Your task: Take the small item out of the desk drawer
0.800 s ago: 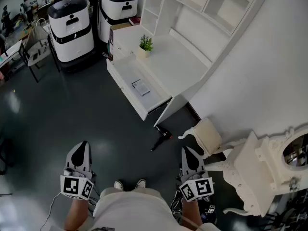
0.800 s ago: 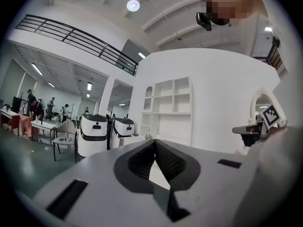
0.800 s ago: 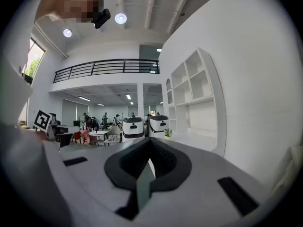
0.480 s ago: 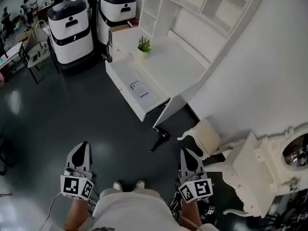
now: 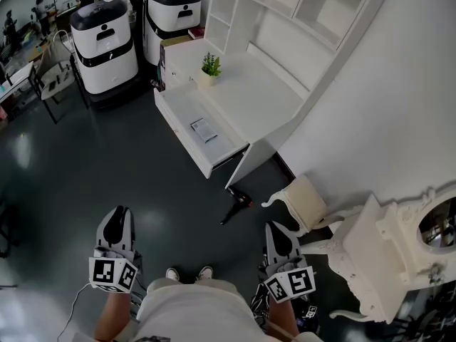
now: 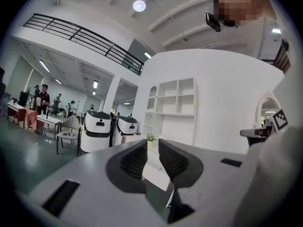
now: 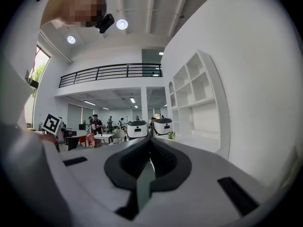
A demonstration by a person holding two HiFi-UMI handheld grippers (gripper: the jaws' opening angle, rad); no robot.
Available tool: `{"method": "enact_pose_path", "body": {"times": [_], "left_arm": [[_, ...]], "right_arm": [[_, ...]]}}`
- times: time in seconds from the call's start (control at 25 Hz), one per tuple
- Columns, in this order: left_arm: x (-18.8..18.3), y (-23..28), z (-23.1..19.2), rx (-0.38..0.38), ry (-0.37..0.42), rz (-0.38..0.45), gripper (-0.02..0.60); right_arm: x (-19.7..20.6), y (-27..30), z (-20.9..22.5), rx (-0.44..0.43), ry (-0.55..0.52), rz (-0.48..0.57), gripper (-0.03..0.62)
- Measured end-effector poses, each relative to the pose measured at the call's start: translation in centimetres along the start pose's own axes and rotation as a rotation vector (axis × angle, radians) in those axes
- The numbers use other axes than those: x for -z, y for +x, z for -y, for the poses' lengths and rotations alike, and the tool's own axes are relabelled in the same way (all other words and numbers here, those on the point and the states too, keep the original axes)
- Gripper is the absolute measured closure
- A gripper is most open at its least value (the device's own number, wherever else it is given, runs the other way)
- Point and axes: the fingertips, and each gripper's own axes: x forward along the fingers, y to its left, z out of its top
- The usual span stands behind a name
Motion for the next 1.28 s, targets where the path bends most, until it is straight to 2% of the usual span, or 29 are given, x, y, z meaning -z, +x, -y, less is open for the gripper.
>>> {"method": "enact_pose_path", "body": {"times": [0.04, 0.08, 0.12, 0.24, 0.36, 0.48, 0.96, 1.28], "left_arm": [[0.2, 0.3, 0.1, -0.003, -0.001, -0.008, 0.489], [0.4, 0.6, 0.3, -0.005, -0.004, -0.020, 0.383], [0.8, 1.0, 0.4, -0.005, -0.009, -0.031, 0.310], [1.6, 1.9, 1.1, 0.003, -0.025, -0.042, 0.184], [1.9, 3.0, 2.5, 0.021, -0.039, -0.055, 0.110], [2.4, 3.9, 3.9, 0.029, -0.026, -0.081, 0.084], [5.1, 6.3, 7.8, -0.001, -0.011, -0.152, 0.083], [7.4, 11.3, 6.8, -0.003, -0.041, -0.190, 0.083]], "right_arm": [[0.0, -0.1, 0.3, 0.001, -0.001, 0.001, 0.585], [0.0, -0.2, 0.6, 0.003, -0.001, 0.002, 0.585], [-0.1, -0.3, 0.9, 0.005, -0.001, 0.004, 0.585], [-0.1, -0.8, 2.0, 0.011, -0.001, 0.009, 0.585], [-0.2, -1.1, 3.4, 0.014, 0.007, 0.013, 0.585], [-0.1, -1.1, 4.6, 0.009, 0.013, 0.015, 0.585], [1.5, -1.5, 9.5, 0.001, 0.078, -0.005, 0.585], [2.8, 3.4, 11.6, -0.009, 0.088, -0.046, 0.585]]}}
